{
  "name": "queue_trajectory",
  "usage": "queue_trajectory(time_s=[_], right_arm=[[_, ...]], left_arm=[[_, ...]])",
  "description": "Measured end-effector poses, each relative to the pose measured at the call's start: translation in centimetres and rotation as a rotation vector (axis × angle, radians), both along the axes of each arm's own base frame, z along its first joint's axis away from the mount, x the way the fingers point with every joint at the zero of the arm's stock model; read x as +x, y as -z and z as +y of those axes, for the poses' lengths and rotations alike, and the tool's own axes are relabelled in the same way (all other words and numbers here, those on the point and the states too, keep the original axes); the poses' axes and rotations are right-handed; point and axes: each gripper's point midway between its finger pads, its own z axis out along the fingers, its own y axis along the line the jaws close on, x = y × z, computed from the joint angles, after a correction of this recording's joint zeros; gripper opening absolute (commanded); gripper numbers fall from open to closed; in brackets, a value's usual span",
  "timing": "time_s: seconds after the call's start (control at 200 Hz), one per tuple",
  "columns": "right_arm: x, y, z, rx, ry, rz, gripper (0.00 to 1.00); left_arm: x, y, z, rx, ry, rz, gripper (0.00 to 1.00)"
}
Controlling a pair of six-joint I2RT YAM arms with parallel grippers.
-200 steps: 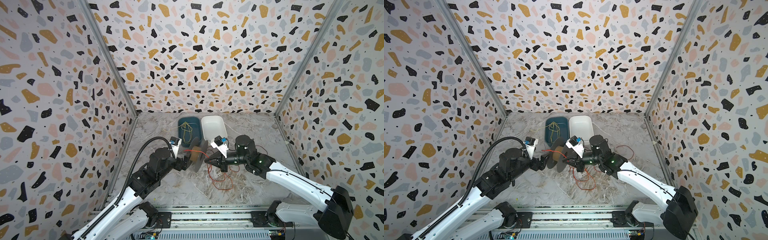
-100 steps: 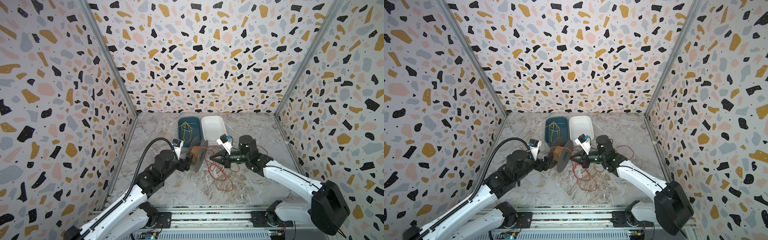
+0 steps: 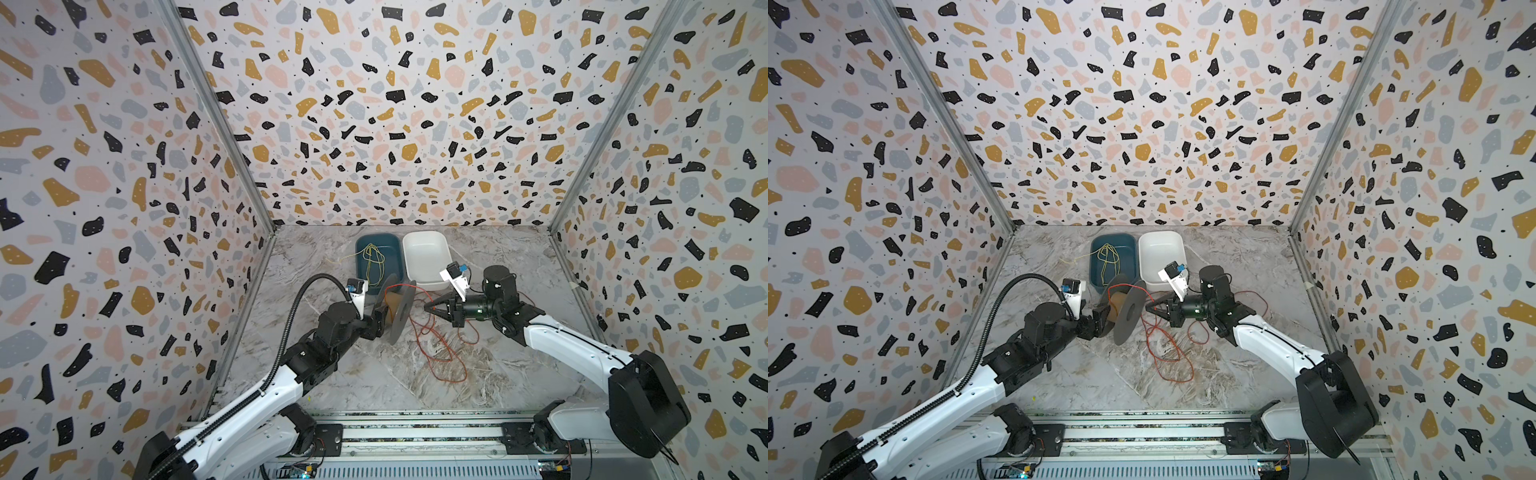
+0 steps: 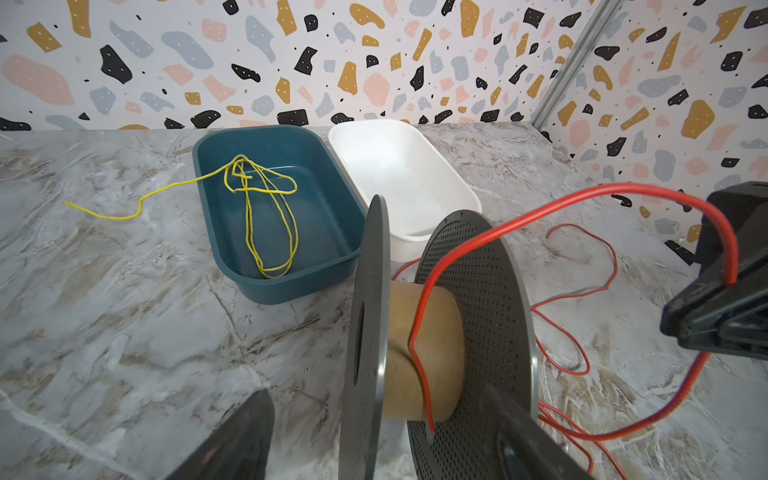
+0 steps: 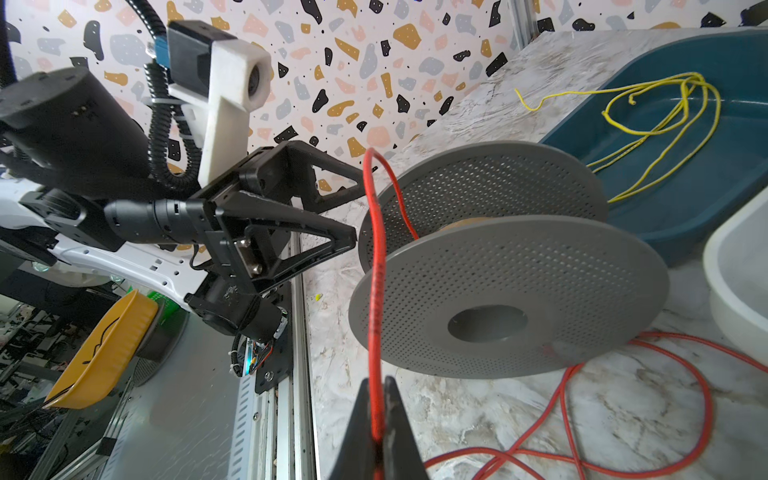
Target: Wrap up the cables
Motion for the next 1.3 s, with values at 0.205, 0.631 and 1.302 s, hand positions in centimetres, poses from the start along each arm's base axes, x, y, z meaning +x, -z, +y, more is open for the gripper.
queue_trajectory(time_s=[0.205,0.631,1.302], right_arm=[[0.1,0.6,-0.1,0.003,-0.002,0.009,0.0],[0.7,1.2,-0.1,0.015,-0.009,0.018,0.0],[1.3,2.2,0.0,0.017,-0.012,0.028,0.0]], left_arm=[[1.2,0.0,-0.5,-0.001,-0.013,-0.029,0.73],[3.0,2.3,-1.4,0.068,-0.017,-0.014,0.58],[3.7,2.6,-1.6,0.104,-0.023,-0.021,0.34]])
